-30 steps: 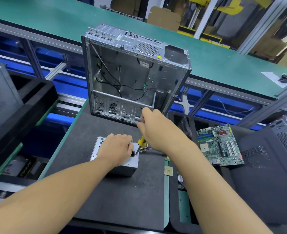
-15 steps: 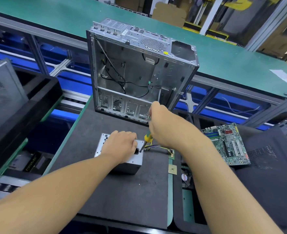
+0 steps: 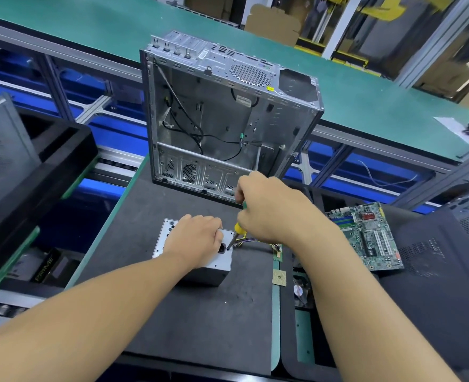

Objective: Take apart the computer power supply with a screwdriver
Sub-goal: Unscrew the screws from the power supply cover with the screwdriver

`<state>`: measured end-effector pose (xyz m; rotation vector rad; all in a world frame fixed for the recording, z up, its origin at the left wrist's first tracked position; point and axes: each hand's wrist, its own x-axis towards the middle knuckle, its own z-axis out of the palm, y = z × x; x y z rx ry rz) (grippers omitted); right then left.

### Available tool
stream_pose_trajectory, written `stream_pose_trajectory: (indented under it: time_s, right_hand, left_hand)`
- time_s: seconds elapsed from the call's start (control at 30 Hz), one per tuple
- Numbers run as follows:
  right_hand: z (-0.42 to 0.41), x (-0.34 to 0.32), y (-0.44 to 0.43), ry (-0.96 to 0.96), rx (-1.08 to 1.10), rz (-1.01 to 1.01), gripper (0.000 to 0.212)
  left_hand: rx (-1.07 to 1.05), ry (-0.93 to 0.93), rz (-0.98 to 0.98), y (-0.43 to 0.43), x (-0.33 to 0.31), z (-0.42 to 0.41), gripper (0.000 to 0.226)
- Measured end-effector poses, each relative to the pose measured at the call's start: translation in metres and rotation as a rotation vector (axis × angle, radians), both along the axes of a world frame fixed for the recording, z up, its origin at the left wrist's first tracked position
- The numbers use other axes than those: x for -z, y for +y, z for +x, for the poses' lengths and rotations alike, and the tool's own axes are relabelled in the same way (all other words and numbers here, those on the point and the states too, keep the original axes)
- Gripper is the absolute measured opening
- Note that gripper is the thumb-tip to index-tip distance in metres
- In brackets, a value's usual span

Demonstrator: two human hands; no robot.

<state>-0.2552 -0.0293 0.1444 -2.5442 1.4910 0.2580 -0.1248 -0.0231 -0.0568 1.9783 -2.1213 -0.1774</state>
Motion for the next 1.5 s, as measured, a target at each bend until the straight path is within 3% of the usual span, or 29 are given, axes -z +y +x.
stream_pose_trajectory:
  time_s: [0.07,0.17,0.23,0.3,0.4,0.47,0.63,0.73,0.8,0.93,1.1,1.2,1.3,1.5]
  right_hand:
    - [0.0,0.0,-0.001,-0.005,0.02,-0.004,0.021]
    - [0.002,0.006,0.002,0.051,0.064,-0.169,0.032]
    - [0.007,0.009,0.002,0.073,0.003,-0.243,0.022]
    - [0.01,0.004,-0.002,0.073,-0.047,-0.164,0.008]
    - [0.011,-0.013,-0.009,0.067,-0.028,0.143,0.012]
    - [0.011,-0.017,-0.011,0.103,0.003,0.2,0.015]
    - [0.019,-0.006,-0.008,0.157,0.091,-0.017,0.024]
    - [0.022,-0.003,-0.007,0.247,0.031,-0.116,0.008]
    - [0.022,-0.008,-0.006,0.188,0.016,-0.028,0.005]
    - [0.014,-0.018,-0.01,0.054,0.047,0.234,0.02]
    - [0.018,-0.007,-0.007,0.114,0.176,0.039,0.026]
    - [0.028,0.0,-0.005,0.111,0.116,-0.065,0.018]
    - [0.033,0.001,-0.006,0.053,0.071,-0.041,0.005]
    - [0.028,0.002,0.0,-0.048,0.151,0.047,0.015]
  left_hand:
    - [0.022,0.024,-0.026,0.0,-0.002,0.0,0.016]
    - [0.113,0.061,-0.089,0.002,-0.004,0.002,0.012]
    - [0.17,0.104,-0.123,0.005,-0.005,0.005,0.015]
    - [0.194,0.151,-0.135,0.006,-0.007,0.007,0.016]
    - [0.206,0.242,-0.096,0.006,-0.008,0.009,0.018]
    - [0.217,0.282,-0.07,0.006,-0.007,0.009,0.021]
    - [0.26,0.301,-0.056,0.003,-0.008,0.012,0.013]
    - [0.272,0.292,-0.043,0.003,-0.009,0.012,0.007]
    - [0.283,0.292,-0.045,0.004,-0.009,0.012,0.009]
    - [0.291,0.313,-0.044,0.004,-0.009,0.012,0.011]
    - [0.305,0.299,-0.034,0.005,-0.006,0.011,0.009]
    - [0.303,0.296,-0.035,0.005,-0.001,0.01,0.009]
    - [0.306,0.296,-0.046,0.001,0.004,0.01,0.01]
    - [0.304,0.288,-0.064,0.004,0.006,0.009,0.012]
